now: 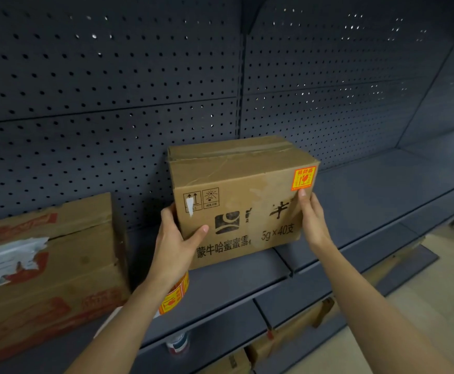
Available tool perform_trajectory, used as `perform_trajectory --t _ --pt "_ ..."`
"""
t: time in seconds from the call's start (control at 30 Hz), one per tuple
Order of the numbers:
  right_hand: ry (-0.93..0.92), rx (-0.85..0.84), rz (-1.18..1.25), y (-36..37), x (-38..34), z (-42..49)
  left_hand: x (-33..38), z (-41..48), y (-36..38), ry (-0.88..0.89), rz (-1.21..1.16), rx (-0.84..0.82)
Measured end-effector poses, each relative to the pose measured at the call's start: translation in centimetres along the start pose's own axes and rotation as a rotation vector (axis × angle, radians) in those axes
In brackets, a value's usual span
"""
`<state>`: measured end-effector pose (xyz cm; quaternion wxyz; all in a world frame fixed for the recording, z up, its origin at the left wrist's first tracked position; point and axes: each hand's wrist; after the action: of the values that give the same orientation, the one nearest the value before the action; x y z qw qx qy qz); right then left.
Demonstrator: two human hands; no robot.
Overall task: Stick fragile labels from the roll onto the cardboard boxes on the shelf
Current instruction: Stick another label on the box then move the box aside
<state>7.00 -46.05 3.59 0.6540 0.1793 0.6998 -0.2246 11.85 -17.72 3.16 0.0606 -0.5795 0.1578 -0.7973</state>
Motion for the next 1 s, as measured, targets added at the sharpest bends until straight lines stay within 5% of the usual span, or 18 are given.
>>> perform_trajectory --t 0.53,0.77,1.0 --pt "0.011 -0.008 0.004 0.8 1.1 2.7 0.1 1.1 0.8 -0.011 0.053 -0.005" --pt "-0.015 0.129 -0.117 1.2 0.7 1.4 0.6 0.9 0.2 -0.036 0.100 -0.015" --pt "-0.261 0.378 -0.159 2.7 -2.1 -3.0 3.2 0.4 -2.8 0.041 0.117 0.052"
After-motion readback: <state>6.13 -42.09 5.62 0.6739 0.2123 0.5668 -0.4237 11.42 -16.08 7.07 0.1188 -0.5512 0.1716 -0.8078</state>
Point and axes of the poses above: each hand's wrist, its own z-axis towards the middle knuckle, its own y-axis out of the palm, x = y × z, and after that the axes turned 6 degrees about y, right-handed
